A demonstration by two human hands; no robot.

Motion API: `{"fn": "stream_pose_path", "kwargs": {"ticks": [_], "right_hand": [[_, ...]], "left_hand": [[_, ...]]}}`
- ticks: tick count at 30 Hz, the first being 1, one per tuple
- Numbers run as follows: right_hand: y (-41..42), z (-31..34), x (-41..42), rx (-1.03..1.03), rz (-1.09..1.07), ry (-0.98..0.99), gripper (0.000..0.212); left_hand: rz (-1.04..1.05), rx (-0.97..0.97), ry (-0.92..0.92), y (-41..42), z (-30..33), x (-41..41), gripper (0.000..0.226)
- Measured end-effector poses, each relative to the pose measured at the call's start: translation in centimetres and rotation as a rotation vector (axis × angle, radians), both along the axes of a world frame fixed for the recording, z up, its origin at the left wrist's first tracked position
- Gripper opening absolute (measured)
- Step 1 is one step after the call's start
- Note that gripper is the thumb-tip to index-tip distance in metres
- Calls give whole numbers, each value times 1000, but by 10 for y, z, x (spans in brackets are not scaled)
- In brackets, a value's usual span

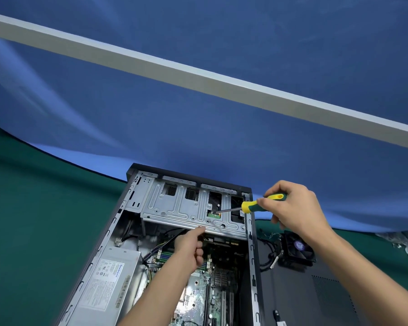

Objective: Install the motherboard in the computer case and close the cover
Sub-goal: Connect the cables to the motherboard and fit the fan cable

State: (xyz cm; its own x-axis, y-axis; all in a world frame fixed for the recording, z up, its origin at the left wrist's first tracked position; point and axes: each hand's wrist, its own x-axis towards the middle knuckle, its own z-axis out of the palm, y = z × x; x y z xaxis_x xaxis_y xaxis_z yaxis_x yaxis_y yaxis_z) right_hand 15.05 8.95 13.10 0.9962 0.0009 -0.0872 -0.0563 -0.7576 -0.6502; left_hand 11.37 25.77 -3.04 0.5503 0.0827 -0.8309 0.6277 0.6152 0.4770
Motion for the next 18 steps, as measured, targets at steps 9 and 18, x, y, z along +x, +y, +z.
{"fn": "stream_pose_path", "kwargs": {"ticks": [9, 18], "right_hand": [[2, -5, 7, -16, 6, 23, 12], [3, -1, 15, -30, 9, 17, 11]], "left_hand": [[18, -129, -153, -10, -11, 6, 82], [34, -125, -209, -16, -15, 8, 32]]}}
